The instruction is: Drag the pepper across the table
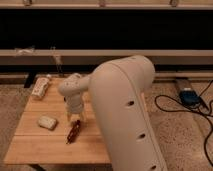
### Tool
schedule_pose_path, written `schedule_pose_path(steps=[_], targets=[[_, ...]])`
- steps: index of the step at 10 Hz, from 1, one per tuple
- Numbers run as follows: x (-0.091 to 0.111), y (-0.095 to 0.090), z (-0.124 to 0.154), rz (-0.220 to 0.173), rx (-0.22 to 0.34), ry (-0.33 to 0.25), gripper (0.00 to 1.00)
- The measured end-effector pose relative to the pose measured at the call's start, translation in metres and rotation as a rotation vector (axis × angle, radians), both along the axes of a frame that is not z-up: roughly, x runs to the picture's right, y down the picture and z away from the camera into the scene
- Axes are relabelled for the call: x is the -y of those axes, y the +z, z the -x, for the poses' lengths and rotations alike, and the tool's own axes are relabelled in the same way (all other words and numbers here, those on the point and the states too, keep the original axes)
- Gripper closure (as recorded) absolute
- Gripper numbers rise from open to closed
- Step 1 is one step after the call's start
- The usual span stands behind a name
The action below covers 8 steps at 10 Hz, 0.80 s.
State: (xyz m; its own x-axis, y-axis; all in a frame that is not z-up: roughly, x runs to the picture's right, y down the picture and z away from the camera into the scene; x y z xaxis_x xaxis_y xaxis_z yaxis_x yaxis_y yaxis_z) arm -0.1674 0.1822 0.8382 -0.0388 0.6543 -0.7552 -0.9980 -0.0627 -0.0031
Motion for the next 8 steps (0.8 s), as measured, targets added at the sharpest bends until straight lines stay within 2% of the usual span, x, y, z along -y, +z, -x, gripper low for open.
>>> schedule_pose_path(steps=[3,5,8], targets=[[-0.011,0.003,0.0,0.02,0.001,-0.02,0.37],[-0.016,0.005,-0.001,0.031,-0.002,-0.023,0.52],[-0.016,0.004,-0.006,0.035,-0.002,-0.007,0.82]])
